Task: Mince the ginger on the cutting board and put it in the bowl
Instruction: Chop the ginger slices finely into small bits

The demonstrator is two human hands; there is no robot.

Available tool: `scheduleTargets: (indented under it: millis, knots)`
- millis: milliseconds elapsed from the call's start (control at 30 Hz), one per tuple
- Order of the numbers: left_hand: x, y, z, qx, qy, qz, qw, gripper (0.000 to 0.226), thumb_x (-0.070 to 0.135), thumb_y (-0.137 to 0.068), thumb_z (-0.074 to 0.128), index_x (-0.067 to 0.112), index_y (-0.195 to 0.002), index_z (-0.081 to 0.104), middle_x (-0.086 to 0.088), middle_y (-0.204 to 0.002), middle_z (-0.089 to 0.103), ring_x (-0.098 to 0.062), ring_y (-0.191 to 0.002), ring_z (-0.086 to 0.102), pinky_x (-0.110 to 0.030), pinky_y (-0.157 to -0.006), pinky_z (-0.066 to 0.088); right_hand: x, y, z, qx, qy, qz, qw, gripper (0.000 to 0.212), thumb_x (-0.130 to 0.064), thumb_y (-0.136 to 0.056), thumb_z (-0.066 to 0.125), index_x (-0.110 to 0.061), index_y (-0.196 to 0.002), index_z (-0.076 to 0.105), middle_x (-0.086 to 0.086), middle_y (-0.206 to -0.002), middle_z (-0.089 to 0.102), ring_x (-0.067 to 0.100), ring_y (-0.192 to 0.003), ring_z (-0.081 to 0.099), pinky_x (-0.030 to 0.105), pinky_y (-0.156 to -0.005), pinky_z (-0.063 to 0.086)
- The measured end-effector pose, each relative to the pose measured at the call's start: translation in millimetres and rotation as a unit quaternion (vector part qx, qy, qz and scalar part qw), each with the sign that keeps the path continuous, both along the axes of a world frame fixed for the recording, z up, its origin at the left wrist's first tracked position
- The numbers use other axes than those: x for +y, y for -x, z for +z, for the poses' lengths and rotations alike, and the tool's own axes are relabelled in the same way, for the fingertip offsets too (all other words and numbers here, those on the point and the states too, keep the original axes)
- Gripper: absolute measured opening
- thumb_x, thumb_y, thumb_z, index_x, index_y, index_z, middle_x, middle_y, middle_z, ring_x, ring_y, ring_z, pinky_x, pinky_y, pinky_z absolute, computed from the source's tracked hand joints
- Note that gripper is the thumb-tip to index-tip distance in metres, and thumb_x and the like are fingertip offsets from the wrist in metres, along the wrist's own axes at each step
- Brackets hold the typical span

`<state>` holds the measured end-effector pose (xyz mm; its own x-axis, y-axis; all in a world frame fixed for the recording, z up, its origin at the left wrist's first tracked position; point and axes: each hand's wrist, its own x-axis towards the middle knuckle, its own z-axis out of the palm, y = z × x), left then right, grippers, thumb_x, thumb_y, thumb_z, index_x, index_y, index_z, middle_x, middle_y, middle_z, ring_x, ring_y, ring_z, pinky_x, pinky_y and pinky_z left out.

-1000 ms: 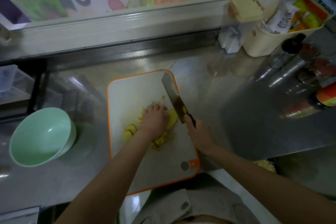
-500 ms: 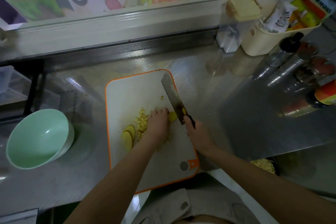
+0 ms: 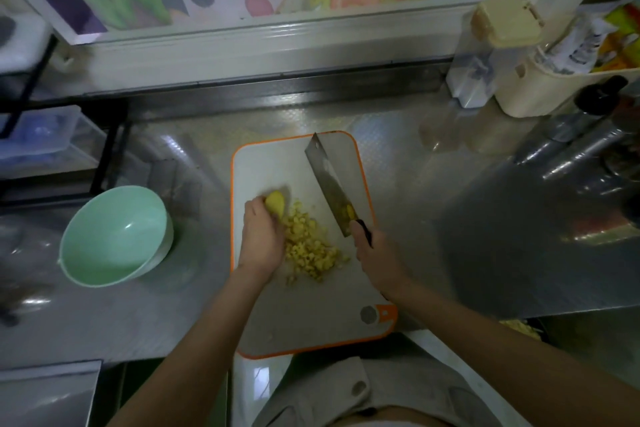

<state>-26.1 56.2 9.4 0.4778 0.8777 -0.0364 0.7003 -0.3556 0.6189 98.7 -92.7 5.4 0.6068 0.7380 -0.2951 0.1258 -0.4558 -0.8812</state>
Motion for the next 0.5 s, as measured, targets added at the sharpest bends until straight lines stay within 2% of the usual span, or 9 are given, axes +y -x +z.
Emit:
scheduleTargets:
  millis: [133, 200, 267, 400, 500]
  knots:
    - [-16, 21, -9, 0.048, 0.033, 0.032, 0.998, 0.039, -0.005, -0.085, 0.045, -0.005, -0.124, 0.040, -0.024, -0.122, 0.039, -0.041, -0.106, 0.045, -0.035, -0.086, 0.033, 6, 8, 2, -0.010, -0.001, 0.018, 1.000, 0.043, -0.040, -0.098, 0.038, -0.020, -0.060, 0.040, 0.004, -0.055, 0.039, 0.017, -0.047, 0.037, 0.032, -0.051, 0.029]
    - [-21, 26, -15, 0.119, 0.036, 0.046, 0.991, 0.043, 0.003, -0.084, 0.050, -0.001, -0.126, 0.040, -0.021, -0.123, 0.039, -0.041, -0.110, 0.043, -0.040, -0.090, 0.035, 7, 10, 0, -0.022, 0.001, 0.024, 0.999, 0.044, -0.039, -0.098, 0.039, -0.020, -0.058, 0.038, 0.002, -0.052, 0.036, 0.016, -0.045, 0.035, 0.032, -0.050, 0.028]
    - [-22, 28, -17, 0.196, -0.012, 0.036, 0.980, 0.044, 0.013, -0.083, 0.055, 0.007, -0.126, 0.044, -0.018, -0.123, 0.042, -0.038, -0.112, 0.040, -0.044, -0.091, 0.034, 8, 12, -4, -0.018, -0.010, 0.020, 1.000, 0.045, -0.041, -0.098, 0.039, -0.022, -0.057, 0.037, 0.001, -0.050, 0.034, 0.018, -0.044, 0.034, 0.034, -0.049, 0.029]
    - [-16, 12, -7, 0.176, -0.093, -0.103, 0.975, 0.035, 0.012, -0.084, 0.053, 0.018, -0.119, 0.056, -0.013, -0.122, 0.046, -0.034, -0.112, 0.038, -0.039, -0.089, 0.030, 4, 11, -7, -0.018, -0.012, 0.004, 1.000, 0.043, -0.043, -0.097, 0.039, -0.023, -0.058, 0.039, 0.001, -0.050, 0.036, 0.018, -0.044, 0.036, 0.036, -0.049, 0.031]
    - [-15, -14, -4, 0.226, -0.117, -0.236, 0.938, 0.038, 0.010, -0.089, 0.045, 0.025, -0.123, 0.051, -0.011, -0.131, 0.037, -0.032, -0.121, 0.030, -0.037, -0.095, 0.026, -1, 10, -4, -0.010, -0.014, -0.003, 1.000, 0.042, -0.040, -0.098, 0.040, -0.022, -0.060, 0.042, 0.002, -0.053, 0.040, 0.017, -0.046, 0.038, 0.035, -0.051, 0.032]
